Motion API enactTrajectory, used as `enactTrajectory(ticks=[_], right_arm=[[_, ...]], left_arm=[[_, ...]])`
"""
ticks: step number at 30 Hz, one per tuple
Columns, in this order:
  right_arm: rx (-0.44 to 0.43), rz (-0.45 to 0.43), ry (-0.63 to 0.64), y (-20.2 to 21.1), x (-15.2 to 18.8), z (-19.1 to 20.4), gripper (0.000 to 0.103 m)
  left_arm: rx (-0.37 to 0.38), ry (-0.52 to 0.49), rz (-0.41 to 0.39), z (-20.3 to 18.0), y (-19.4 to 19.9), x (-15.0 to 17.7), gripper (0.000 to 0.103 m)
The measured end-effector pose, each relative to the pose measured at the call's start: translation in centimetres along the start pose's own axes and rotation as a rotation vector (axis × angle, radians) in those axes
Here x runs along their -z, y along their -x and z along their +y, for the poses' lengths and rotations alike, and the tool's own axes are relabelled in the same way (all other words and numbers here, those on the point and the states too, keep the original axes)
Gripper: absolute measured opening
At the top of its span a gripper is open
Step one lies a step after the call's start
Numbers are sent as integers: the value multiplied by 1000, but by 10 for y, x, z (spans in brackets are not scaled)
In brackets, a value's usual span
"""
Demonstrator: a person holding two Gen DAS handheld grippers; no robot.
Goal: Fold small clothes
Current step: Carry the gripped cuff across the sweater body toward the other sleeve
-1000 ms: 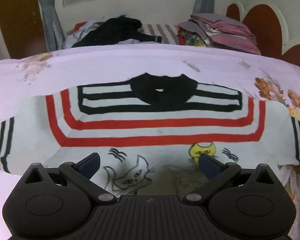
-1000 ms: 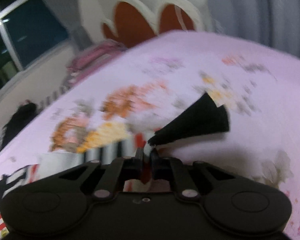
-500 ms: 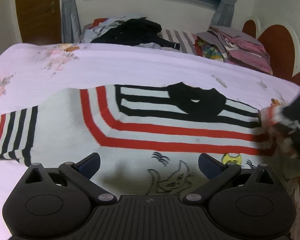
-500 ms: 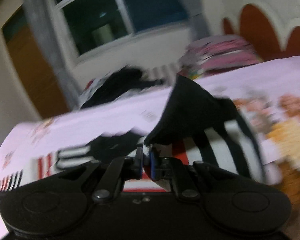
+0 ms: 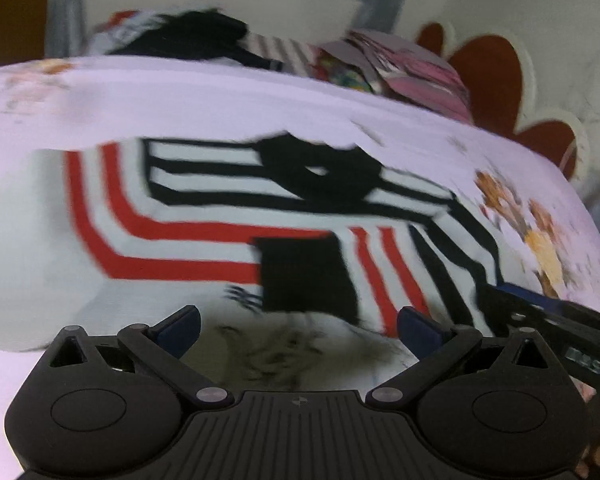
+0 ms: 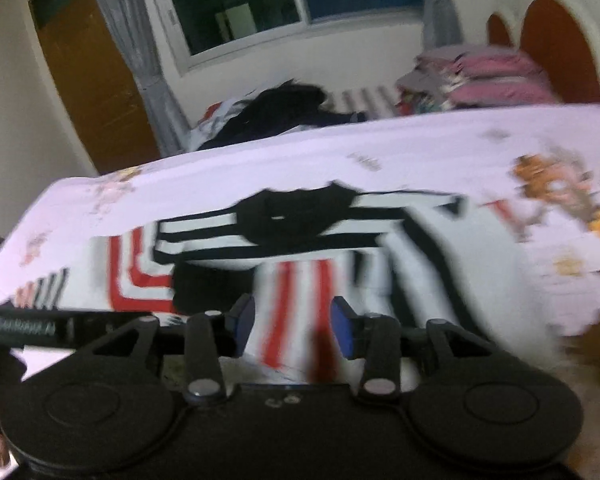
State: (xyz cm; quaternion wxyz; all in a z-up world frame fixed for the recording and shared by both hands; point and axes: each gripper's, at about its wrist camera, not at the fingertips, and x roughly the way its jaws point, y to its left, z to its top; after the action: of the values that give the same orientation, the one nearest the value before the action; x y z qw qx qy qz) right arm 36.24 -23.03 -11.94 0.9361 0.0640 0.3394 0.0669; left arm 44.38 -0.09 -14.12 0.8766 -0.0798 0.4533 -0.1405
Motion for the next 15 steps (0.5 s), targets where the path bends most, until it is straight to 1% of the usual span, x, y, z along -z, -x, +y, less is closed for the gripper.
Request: enactTrajectory(ticks=[1, 4, 7, 8, 9, 10, 11, 15], right_arm=[[34, -3, 2, 4, 4, -7, 47], [130, 6, -12, 14, 16, -33, 49], [199, 20, -52, 20, 27, -56, 49], [215, 24, -68, 20, 30, -63, 49], [224, 27, -80, 20, 32, -68, 49], [238, 30, -90, 19, 34, -73, 49], [250, 33, -96, 17, 36, -77, 49], [267, 49, -131, 9, 40, -89, 50]], left_arm=[[13, -7, 17, -4, -8, 1, 103], [21, 16, 51, -10, -28, 2, 103], [26, 67, 36, -8, -38, 5, 102], [30, 87, 28, -7, -40, 5, 93], [39, 106, 26, -4, -43, 6, 69], [50, 125, 39, -1, -49, 6, 61], [48, 143, 36, 2, -52, 6, 59], [52, 186, 10, 3, -56, 4, 57]])
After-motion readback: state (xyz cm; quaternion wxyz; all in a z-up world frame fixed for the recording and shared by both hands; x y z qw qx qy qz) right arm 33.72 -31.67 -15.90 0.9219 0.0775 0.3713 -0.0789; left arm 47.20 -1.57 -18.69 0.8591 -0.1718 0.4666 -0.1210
